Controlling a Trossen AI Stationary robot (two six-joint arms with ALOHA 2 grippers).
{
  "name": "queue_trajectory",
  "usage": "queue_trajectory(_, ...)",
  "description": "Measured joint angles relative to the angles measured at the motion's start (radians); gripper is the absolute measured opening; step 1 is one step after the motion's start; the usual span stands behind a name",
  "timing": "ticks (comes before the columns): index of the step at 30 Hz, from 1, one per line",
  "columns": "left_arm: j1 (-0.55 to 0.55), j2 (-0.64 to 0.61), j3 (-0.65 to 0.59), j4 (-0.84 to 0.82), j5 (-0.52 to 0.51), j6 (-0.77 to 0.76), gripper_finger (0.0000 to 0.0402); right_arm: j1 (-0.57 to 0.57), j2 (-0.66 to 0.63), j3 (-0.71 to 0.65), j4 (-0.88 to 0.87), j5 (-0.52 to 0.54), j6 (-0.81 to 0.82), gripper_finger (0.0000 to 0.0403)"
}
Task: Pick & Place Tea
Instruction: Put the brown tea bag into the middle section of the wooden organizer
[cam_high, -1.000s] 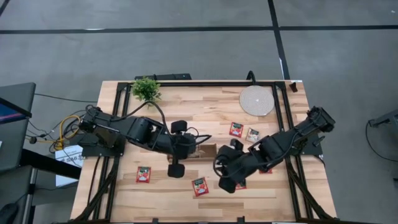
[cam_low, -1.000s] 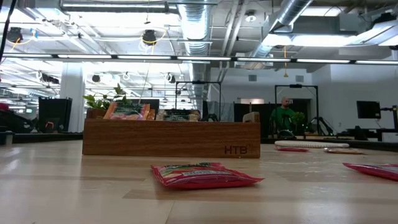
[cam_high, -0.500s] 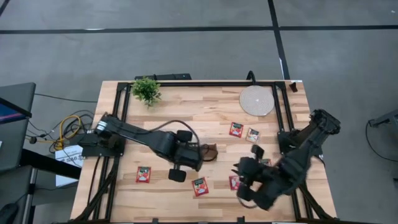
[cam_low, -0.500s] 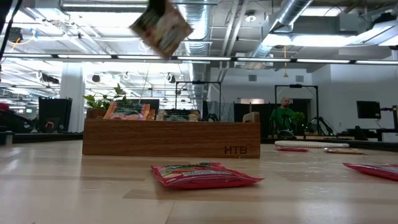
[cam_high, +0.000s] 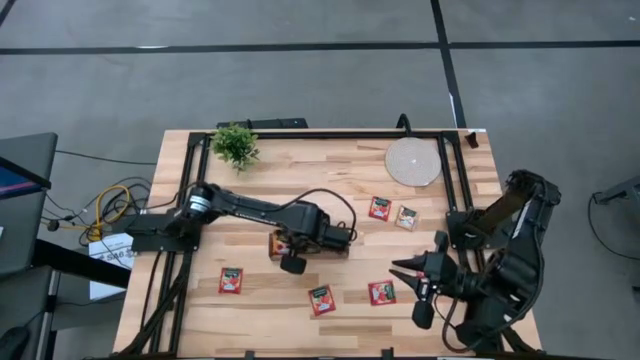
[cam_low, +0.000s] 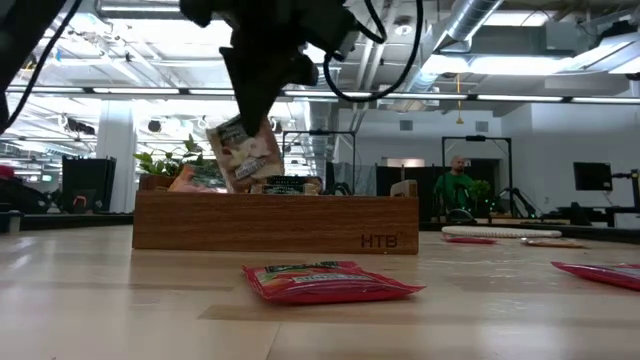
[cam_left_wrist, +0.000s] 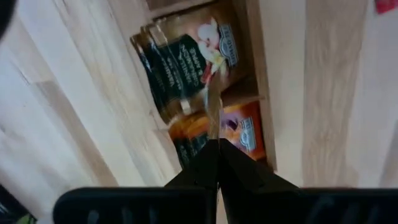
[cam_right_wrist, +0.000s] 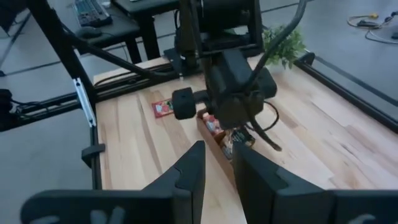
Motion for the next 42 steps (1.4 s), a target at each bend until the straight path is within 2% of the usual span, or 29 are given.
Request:
queue_trajectory(8, 0.037, -0.002, 0.115, 0.001, 0.095, 0.0, 0.0, -0.025, 0.0, 0.0, -0.043, -0.017, 0.0, 0.0072)
queue_trajectory(16, 0.04, 0.001, 0.157, -0.002, 0.079, 0.044, 0.0, -0.045, 0.0, 0.0, -0.047, -0.019, -0.007, 0.0072)
queue_trajectory(23, 0.033, 0.068, 0.186, -0.002, 0.031, 0.095, 0.0, -0.052, 0.0, 0.0, -0.042, -0.019, 0.013, 0.0072)
queue_trajectory(42, 0.033, 0.095, 0.197, -0.002, 0.063, 0.135, 0.0, -0.052, 0.0, 0.0, -0.016, -0.019, 0.077, 0.0072)
